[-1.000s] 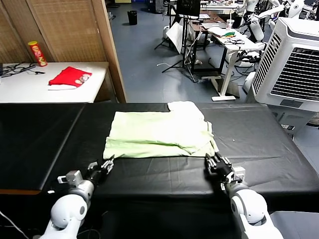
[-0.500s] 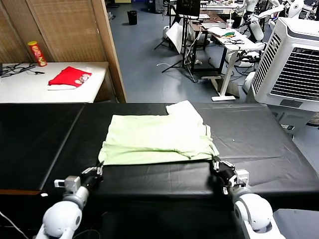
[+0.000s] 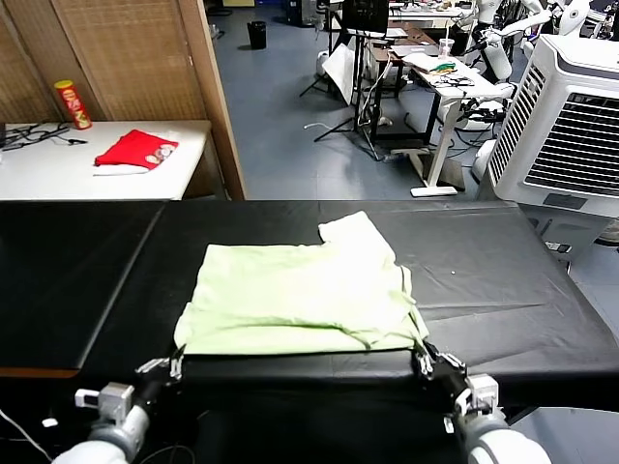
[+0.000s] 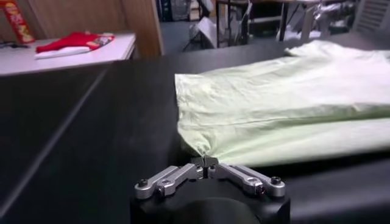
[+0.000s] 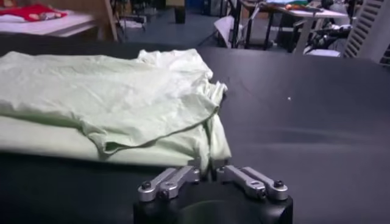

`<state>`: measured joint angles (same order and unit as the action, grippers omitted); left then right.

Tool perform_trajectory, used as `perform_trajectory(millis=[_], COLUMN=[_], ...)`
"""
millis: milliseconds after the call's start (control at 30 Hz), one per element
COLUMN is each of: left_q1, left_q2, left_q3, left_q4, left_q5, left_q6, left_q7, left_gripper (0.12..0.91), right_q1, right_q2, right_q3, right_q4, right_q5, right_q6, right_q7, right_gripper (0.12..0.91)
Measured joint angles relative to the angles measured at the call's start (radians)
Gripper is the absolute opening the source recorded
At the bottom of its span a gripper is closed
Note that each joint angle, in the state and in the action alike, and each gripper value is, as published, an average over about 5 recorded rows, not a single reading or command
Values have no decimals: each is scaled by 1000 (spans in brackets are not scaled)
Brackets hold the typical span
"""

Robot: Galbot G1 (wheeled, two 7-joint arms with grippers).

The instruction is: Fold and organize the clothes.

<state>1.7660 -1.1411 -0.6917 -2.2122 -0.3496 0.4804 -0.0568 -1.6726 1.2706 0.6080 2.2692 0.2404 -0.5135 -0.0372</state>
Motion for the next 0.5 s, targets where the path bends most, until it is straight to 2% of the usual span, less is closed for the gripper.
perform_trajectory(millis=[100, 167, 233, 333, 500], left_q1=[42, 62, 63, 11, -201], left_q2=[-13, -19, -18, 0, 50], left_q3=[-16, -26, -35, -37, 7], left_q4=[-38, -63, -82, -88, -16], left_q5=[0, -11, -40, -116, -208], left_q6=[30, 45, 54, 70, 97], left_q7=[-19, -24, -30, -47, -67], left_gripper=[555, 669, 748, 791, 798], right_q1=[28, 76, 148, 283, 525], right_q2=[-20, -40, -64, -99, -126], right_q3=[12, 11, 0, -31, -100], right_q4=[11, -3, -38, -120, -293], right_q5=[51, 84, 105, 131, 177], right_q6=[0, 1, 0, -11, -30], right_q7=[9, 24, 42, 64, 85], right_gripper=[791, 796, 798, 798, 798])
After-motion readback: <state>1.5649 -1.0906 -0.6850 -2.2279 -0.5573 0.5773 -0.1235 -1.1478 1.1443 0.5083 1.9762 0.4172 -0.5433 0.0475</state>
